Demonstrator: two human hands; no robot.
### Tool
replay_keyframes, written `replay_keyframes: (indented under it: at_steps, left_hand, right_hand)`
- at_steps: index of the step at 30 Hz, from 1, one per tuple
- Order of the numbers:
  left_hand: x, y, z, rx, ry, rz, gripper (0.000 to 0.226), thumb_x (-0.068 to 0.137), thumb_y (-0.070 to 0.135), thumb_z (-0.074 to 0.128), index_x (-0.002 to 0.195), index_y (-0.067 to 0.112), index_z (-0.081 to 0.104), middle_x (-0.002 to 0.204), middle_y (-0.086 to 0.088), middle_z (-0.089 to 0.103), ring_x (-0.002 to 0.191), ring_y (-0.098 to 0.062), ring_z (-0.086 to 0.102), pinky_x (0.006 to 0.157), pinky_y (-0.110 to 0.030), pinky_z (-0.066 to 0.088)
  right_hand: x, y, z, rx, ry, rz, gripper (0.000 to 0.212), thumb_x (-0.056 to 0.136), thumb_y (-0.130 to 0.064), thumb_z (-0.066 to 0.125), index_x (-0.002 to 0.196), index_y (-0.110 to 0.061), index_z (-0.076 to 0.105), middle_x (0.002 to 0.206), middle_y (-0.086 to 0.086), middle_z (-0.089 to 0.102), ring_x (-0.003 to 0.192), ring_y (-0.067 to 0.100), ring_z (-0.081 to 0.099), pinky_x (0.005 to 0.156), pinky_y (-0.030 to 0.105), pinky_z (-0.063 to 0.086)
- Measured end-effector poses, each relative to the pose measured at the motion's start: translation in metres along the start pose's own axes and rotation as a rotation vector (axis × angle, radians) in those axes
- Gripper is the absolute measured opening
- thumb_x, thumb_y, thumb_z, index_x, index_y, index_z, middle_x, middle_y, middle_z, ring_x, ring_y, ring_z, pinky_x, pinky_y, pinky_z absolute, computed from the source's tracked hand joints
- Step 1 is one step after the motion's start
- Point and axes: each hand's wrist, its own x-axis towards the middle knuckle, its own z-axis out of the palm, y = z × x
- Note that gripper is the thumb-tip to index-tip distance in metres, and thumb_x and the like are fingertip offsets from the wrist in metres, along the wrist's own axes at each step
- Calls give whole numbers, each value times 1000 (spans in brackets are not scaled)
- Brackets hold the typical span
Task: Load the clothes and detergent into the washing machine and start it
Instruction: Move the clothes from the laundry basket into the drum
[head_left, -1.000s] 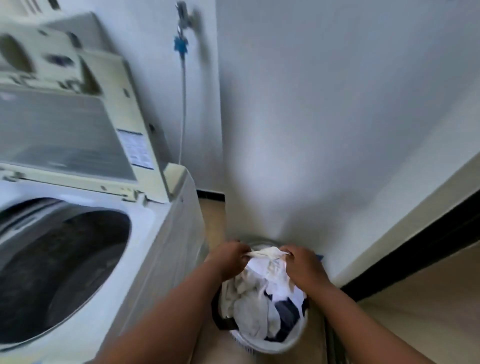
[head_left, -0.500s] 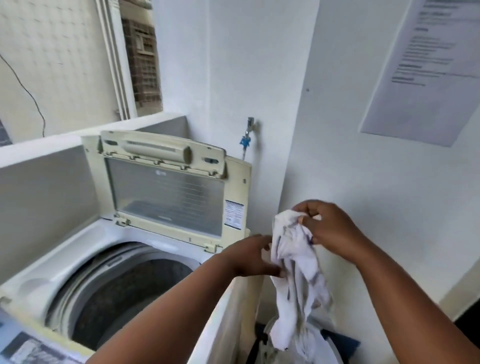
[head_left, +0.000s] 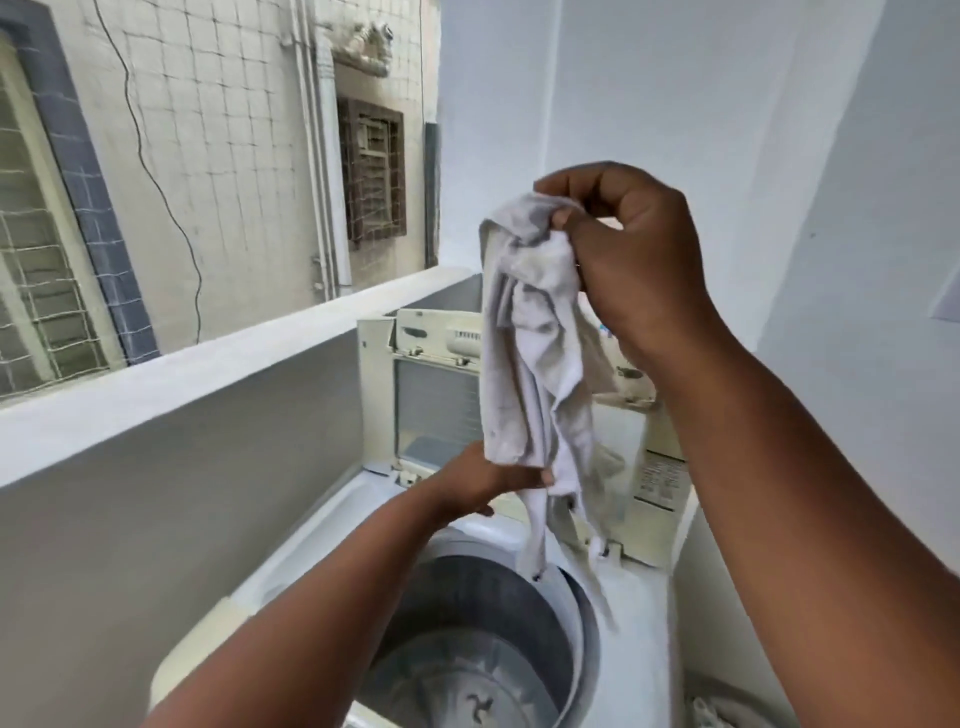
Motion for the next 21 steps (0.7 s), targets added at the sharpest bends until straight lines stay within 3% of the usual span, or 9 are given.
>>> replay_keyframes:
  at_steps: [3, 6, 8, 10, 13, 17, 19, 21]
  left_hand:
    - [1, -42, -19, -271, 39, -188, 35, 83, 30, 69, 115, 21, 57, 110, -5, 66, 100, -25, 65, 81, -44, 58]
    - [3, -94, -34, -460, 74, -302, 32, 86, 26, 63, 115, 14, 61, 101, -12, 69, 94, -31, 66, 77, -42, 54]
    - [-1, -129, -42, -494, 105, -381, 32, 87, 30, 61, 115, 14, 63, 103, -13, 71, 95, -33, 67, 81, -46, 54]
    - [-1, -161, -49, -461, 195, -484, 35, 84, 37, 64, 113, 18, 64, 102, -12, 72, 94, -32, 68, 81, -46, 55]
    - [8, -198, -53, -345, 313, -670, 24, 87, 34, 65, 104, 17, 64, 90, -9, 70, 80, -24, 67, 68, -34, 56]
    - [34, -236, -34, 18, 100, -876, 17, 88, 36, 60, 94, 20, 59, 88, -6, 60, 80, -20, 55, 70, -30, 47]
    - [45, -248, -17, 270, -64, -896, 23, 89, 32, 58, 105, 16, 59, 94, -12, 60, 81, -22, 53, 72, -33, 52]
    - [58, -260, 0, 412, -218, -922, 28, 90, 28, 60, 110, 8, 60, 83, -12, 59, 83, -22, 56, 72, -35, 54]
  right_hand:
    - [2, 27, 41, 31, -20, 78, 30, 84, -1, 57, 78, -29, 67, 72, -19, 65, 73, -3, 61, 75, 18, 51]
    - [-13, 83, 78, 0, -77, 202, 27, 84, -1, 56, 85, -26, 68, 78, -19, 65, 76, 2, 61, 75, 22, 51]
    - [-31, 127, 95, -47, -159, 286, 29, 83, -2, 53, 87, -26, 69, 81, -16, 66, 79, 9, 62, 75, 26, 51]
    - [-53, 173, 108, -113, -275, 380, 31, 82, 2, 50, 93, -19, 71, 87, -9, 66, 84, 12, 61, 72, 20, 47]
    - [-98, 240, 124, -231, -436, 466, 34, 82, 9, 47, 95, -11, 72, 99, 4, 68, 93, 18, 61, 69, 9, 38]
    - [-175, 321, 139, -341, -736, 639, 36, 82, 5, 45, 98, -18, 69, 112, 11, 59, 103, 26, 60, 86, 25, 44]
    - [-212, 348, 140, -389, -855, 744, 36, 83, 2, 45, 103, -19, 66, 114, 10, 52, 104, 28, 58, 88, 28, 45]
    - [-243, 373, 141, -431, -936, 840, 33, 85, -1, 48, 108, -19, 64, 118, 10, 48, 106, 32, 56, 91, 31, 45]
